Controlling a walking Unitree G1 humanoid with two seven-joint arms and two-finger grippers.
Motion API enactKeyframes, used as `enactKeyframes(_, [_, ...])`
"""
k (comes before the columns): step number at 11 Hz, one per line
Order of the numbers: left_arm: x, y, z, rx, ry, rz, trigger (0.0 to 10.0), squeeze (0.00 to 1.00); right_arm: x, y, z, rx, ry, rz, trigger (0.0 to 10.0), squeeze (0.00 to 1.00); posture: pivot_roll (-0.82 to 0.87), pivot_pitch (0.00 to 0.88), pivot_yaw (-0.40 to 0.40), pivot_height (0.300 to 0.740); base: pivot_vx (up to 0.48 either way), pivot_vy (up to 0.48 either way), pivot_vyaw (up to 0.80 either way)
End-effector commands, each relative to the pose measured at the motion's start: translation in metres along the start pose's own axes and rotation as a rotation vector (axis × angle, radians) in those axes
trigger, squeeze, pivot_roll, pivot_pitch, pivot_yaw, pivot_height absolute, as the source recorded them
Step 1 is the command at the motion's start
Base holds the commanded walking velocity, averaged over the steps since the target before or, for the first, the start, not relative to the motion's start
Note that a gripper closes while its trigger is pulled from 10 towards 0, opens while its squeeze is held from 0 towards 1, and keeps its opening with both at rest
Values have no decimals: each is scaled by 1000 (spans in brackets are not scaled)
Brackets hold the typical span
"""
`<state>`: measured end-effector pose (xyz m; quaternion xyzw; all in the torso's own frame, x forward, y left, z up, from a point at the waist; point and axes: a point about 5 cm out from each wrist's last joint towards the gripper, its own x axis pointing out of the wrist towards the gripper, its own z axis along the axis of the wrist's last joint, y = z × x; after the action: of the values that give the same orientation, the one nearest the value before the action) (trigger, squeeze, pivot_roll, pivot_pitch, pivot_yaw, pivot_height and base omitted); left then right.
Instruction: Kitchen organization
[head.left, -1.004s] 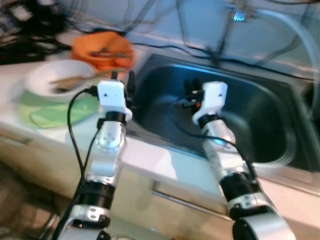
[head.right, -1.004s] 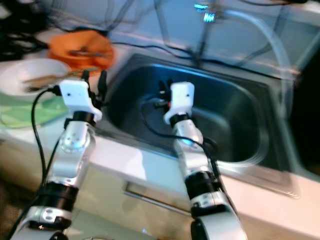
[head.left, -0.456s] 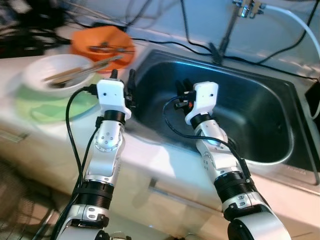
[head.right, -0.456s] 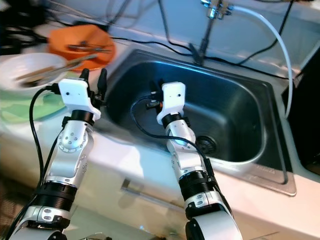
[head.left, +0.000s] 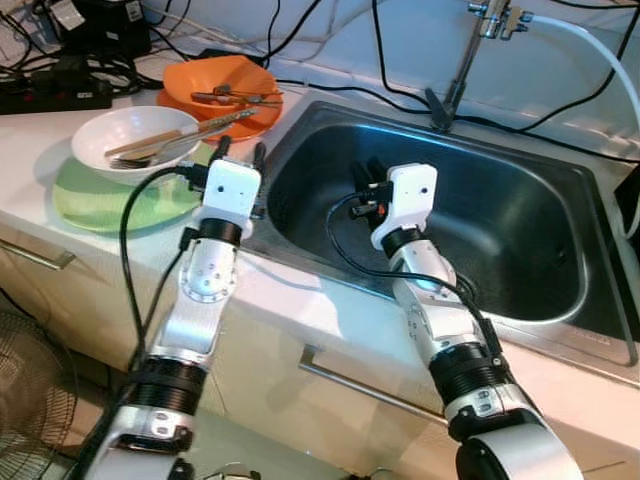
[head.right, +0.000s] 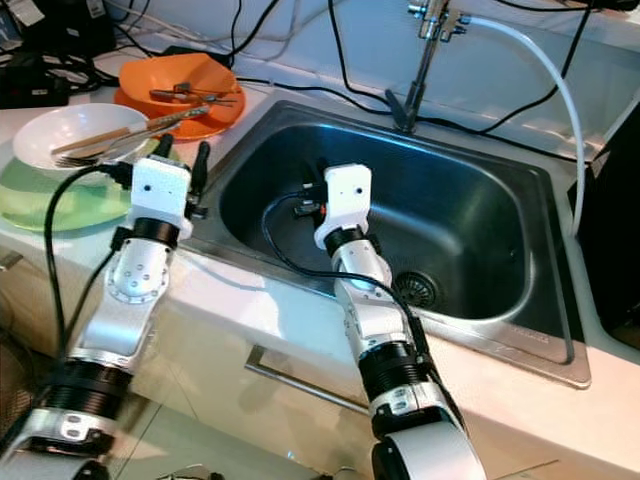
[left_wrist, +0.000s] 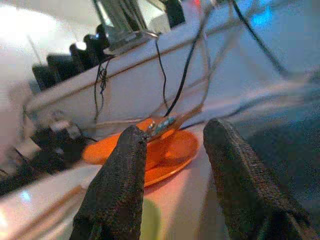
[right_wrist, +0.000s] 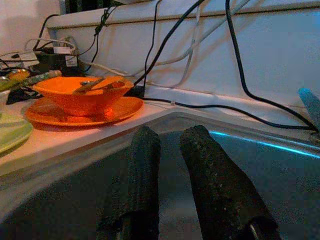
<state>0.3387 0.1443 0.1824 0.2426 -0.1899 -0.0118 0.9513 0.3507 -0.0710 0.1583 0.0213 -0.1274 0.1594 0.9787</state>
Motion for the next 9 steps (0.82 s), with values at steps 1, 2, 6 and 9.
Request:
enactKeyframes(1, [5, 2, 6, 68, -3, 15, 10000, 0, 0, -4, -1, 5, 4, -9, 10000, 0, 69, 59, -57, 740, 0, 0, 0])
enactKeyframes(2, [6, 7, 1, 152, 26, 11, 10000, 0, 1, -3, 0, 7, 4, -6, 10000, 0, 70, 57, -58, 740, 0, 0, 0])
enactKeyframes(6, [18, 20, 6, 345, 42, 21, 10000, 0, 1, -1, -1, 11, 3, 2, 10000, 0, 69, 28, -51, 740, 0, 0, 0])
enactKeyframes(9, [23, 19, 8, 402, 59, 31, 10000, 0, 1, 0, -3, 9, 6, 4, 10000, 0, 68, 15, -46, 740, 0, 0, 0])
